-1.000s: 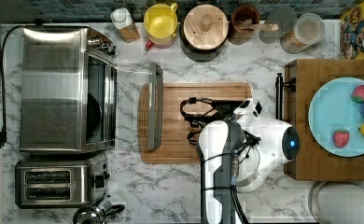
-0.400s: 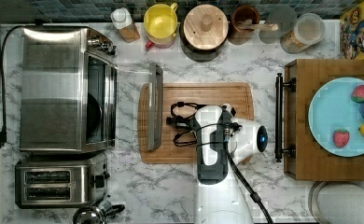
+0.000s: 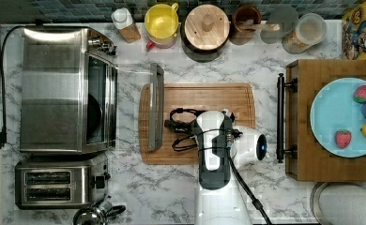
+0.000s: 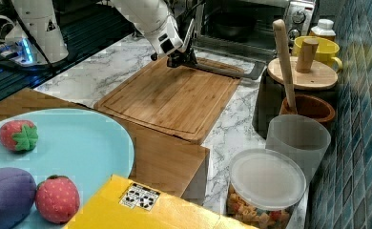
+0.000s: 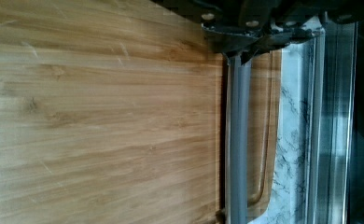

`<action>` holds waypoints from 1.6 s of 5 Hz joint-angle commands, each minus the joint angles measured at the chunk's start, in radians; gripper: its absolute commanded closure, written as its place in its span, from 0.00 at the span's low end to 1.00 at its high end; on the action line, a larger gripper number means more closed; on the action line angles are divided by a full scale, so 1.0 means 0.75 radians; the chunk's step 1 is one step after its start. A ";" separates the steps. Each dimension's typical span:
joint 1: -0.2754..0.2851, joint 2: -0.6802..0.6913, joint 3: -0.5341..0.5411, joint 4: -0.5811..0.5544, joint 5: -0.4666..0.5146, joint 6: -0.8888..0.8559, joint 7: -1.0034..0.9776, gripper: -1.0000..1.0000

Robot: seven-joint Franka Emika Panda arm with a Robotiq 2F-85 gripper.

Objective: Close the oven.

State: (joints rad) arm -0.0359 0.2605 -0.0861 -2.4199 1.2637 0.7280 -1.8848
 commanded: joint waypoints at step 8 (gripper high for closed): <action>0.114 -0.045 0.280 0.435 -0.066 -0.114 0.428 1.00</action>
State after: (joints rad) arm -0.0559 0.3591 0.0226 -2.2734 1.2314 0.7280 -1.6436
